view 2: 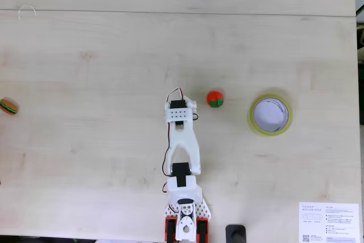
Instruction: Grasp a cucumber and put it in the hole.
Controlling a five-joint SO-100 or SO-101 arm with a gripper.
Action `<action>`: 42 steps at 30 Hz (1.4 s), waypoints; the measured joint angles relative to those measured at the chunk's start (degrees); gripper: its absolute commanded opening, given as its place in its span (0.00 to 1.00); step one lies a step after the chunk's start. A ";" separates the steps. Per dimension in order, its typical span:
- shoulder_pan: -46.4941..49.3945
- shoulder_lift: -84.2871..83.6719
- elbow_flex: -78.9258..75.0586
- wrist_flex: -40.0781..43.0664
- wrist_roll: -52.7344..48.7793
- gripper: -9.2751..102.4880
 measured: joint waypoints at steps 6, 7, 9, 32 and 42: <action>0.18 0.62 0.00 0.00 0.00 0.15; 0.18 1.05 0.09 0.00 0.00 0.15; 0.18 2.81 0.09 0.44 0.00 0.15; 20.48 17.23 -11.34 6.15 0.97 0.22; 26.63 17.23 -13.62 6.86 0.97 0.24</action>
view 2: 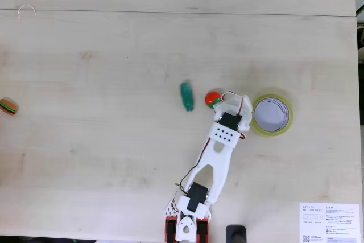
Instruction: Grasp a cucumber and put it in the hole.
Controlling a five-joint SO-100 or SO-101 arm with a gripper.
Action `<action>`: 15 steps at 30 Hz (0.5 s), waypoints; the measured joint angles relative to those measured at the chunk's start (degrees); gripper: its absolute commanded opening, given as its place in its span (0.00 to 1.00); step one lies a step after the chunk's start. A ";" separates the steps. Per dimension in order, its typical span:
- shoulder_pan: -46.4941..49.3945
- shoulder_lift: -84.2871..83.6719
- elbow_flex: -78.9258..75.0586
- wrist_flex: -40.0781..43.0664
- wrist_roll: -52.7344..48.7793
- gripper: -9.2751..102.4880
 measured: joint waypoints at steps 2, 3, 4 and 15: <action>-0.26 0.00 0.00 0.00 0.00 0.25; -0.70 0.18 0.00 0.00 0.00 0.25; -1.23 0.53 0.00 0.00 0.00 0.27; -13.45 8.88 3.43 -4.57 12.66 0.39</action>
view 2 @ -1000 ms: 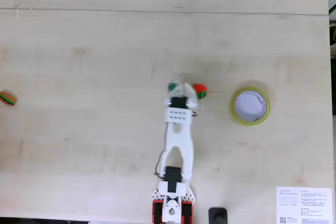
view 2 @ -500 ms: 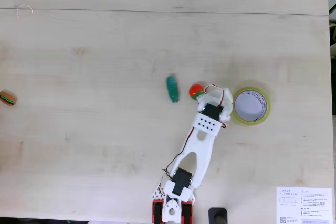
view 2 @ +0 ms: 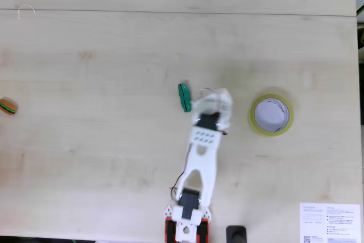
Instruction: Grasp a cucumber and put it in the hole.
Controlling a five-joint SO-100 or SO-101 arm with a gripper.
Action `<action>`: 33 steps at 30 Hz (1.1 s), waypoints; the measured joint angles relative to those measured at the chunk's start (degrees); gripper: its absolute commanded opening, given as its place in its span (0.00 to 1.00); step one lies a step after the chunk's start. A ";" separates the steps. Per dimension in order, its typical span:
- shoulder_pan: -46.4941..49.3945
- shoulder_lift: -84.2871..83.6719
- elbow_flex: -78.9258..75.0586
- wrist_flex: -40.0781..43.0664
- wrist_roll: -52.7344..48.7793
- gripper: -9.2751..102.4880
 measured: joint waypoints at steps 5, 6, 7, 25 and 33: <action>-5.71 5.19 6.24 -8.44 15.56 0.40; -6.42 5.80 6.68 -8.96 17.93 0.41; -7.12 6.42 7.29 -9.67 19.86 0.41; -8.88 21.45 20.04 -13.62 31.55 0.41; -8.88 25.22 25.75 -13.62 31.73 0.39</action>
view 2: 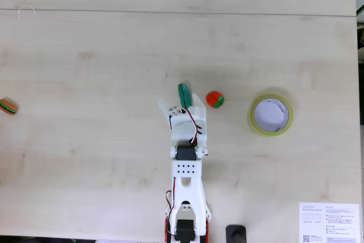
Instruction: Grasp a cucumber and put it in the hole.
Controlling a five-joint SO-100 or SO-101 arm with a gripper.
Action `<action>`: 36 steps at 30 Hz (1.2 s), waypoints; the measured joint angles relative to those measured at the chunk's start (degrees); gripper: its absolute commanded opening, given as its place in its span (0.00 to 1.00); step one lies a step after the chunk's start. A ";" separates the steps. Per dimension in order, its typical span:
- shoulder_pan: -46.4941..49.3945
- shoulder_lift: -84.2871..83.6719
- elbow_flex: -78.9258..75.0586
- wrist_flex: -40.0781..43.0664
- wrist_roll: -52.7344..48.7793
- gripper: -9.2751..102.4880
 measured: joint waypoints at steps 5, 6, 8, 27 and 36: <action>-0.09 -0.26 5.19 -3.52 0.00 0.40; -0.26 -0.88 6.06 -4.13 0.00 0.40; -0.62 -2.55 8.35 -6.15 0.00 0.41; -0.62 -25.75 10.72 -24.79 -3.43 0.42; -0.62 -30.15 10.72 -30.59 -3.43 0.40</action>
